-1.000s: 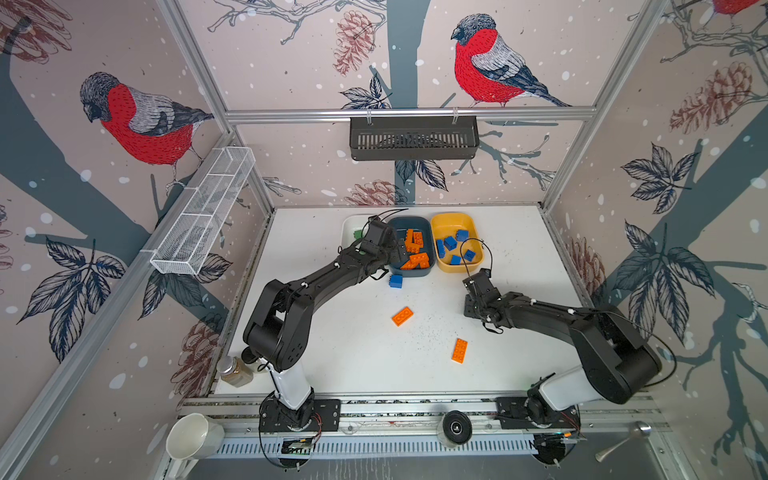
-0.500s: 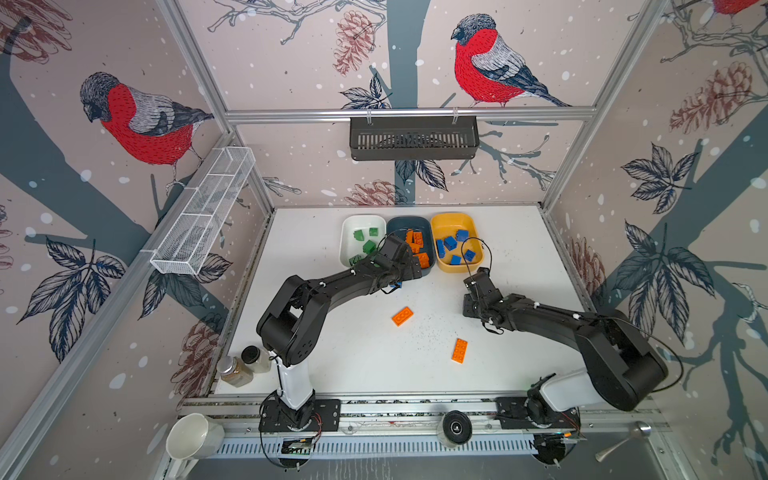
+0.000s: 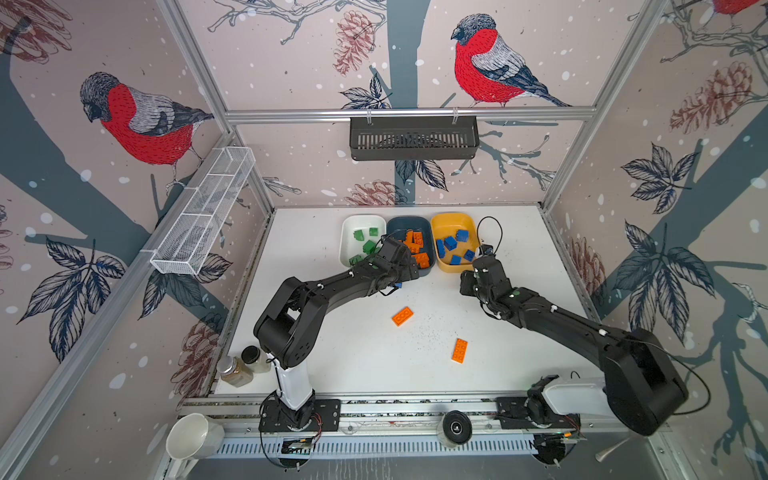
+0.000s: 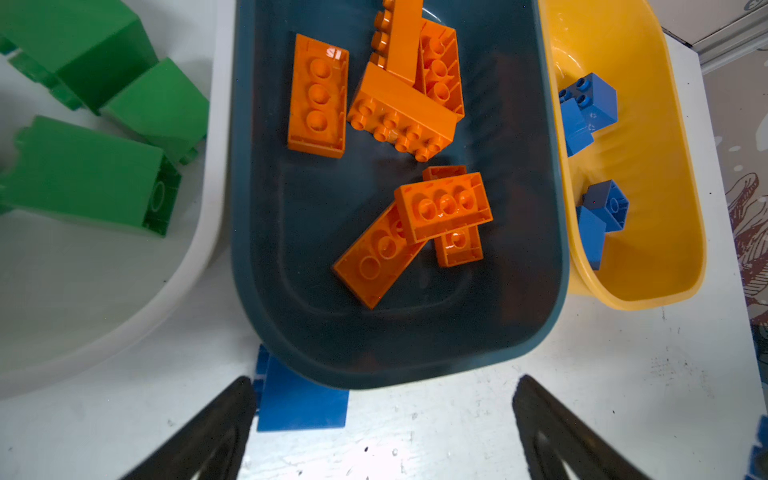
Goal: Sort the legos into containers by color
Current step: 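Drop the blue brick in the yellow container while the left gripper lowers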
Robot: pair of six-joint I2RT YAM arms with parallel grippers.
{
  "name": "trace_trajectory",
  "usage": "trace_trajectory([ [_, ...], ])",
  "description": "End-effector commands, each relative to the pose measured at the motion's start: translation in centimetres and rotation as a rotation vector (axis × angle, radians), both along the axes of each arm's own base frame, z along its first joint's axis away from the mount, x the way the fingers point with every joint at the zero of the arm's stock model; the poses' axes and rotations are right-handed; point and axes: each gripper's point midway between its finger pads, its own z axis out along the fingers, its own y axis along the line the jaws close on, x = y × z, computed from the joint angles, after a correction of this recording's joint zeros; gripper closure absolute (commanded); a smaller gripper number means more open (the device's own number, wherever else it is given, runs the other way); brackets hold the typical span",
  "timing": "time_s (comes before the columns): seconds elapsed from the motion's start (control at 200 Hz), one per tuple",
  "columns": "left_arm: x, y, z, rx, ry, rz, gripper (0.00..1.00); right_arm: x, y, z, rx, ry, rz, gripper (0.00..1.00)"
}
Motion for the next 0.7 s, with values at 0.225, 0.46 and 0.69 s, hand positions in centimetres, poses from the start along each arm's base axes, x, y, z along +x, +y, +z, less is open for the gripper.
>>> trace_trajectory([
  [0.225,-0.1,3.0,-0.3,0.157,-0.050,0.024,0.03,7.5,1.0,-0.1,-0.086,-0.006,0.063,0.69],
  [0.46,0.1,4.0,-0.1,0.223,-0.097,-0.020,0.03,11.8,1.6,-2.5,-0.115,0.059,0.100,0.68],
  [0.69,0.0,2.8,-1.3,0.212,-0.090,-0.103,0.06,15.7,0.0,-5.0,-0.152,0.121,-0.014,0.63],
])
